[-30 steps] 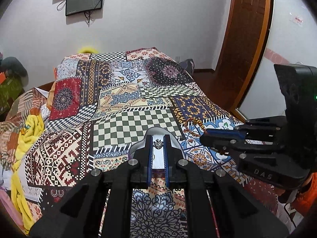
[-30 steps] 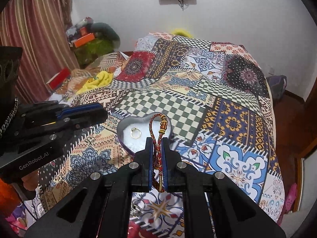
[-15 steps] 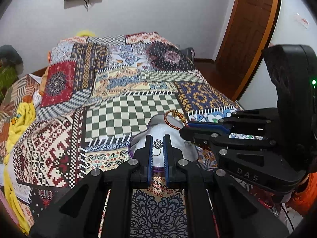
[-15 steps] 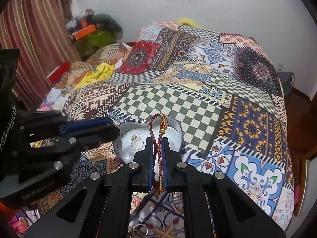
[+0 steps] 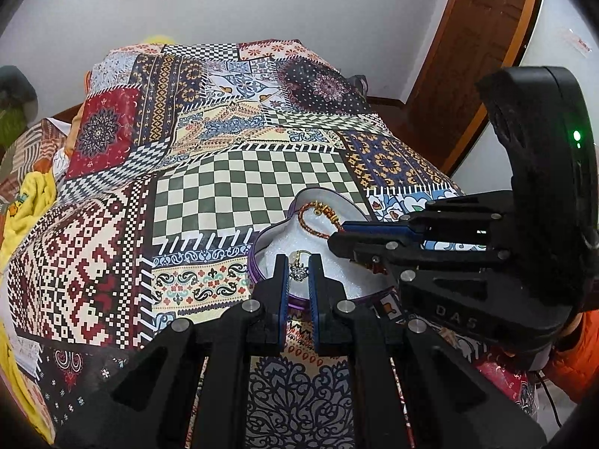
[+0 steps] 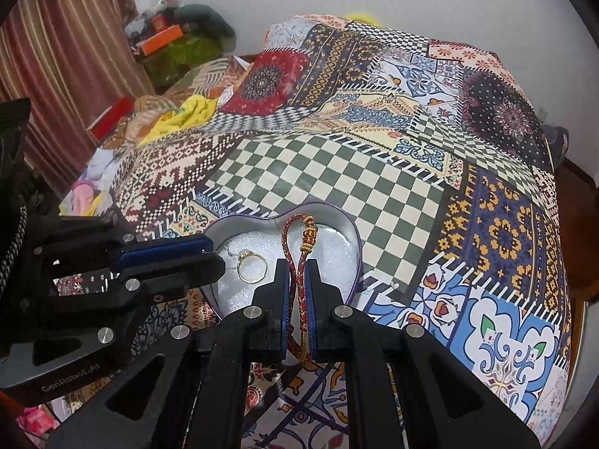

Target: Organize jewelry

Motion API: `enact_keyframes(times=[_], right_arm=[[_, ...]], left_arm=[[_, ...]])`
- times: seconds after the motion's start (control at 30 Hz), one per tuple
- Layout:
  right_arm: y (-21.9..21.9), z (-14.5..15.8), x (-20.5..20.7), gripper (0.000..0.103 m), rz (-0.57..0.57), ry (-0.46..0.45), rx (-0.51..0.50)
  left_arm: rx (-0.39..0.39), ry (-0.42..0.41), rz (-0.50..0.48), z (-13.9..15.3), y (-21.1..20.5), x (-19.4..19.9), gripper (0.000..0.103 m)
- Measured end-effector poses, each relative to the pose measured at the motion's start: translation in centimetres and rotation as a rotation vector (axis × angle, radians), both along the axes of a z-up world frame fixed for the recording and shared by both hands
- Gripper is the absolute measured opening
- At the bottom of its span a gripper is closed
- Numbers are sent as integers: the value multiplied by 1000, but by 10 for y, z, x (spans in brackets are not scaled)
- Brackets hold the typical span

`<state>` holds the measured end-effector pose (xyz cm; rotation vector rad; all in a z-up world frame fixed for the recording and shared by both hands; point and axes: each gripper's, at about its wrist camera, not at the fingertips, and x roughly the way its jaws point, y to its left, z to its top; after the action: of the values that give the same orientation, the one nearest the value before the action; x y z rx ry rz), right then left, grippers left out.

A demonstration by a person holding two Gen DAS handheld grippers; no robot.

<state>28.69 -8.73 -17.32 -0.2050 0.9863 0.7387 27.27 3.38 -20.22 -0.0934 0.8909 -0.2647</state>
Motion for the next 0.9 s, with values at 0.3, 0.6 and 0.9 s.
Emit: enact_keyframes(times=[0.3,0.6,0.9], right_arm=[[8,-5,-5,7,22,-31,-45],[7,-2,-8,12,10,-48,-71],[4,5,-13,15,-5,-58,-74]], left_arm=[[15,-8,-11,2,-2,-2,8],[11,-19,-2,11,3,-8,9],[26,-54,7,27,3,-16,16]])
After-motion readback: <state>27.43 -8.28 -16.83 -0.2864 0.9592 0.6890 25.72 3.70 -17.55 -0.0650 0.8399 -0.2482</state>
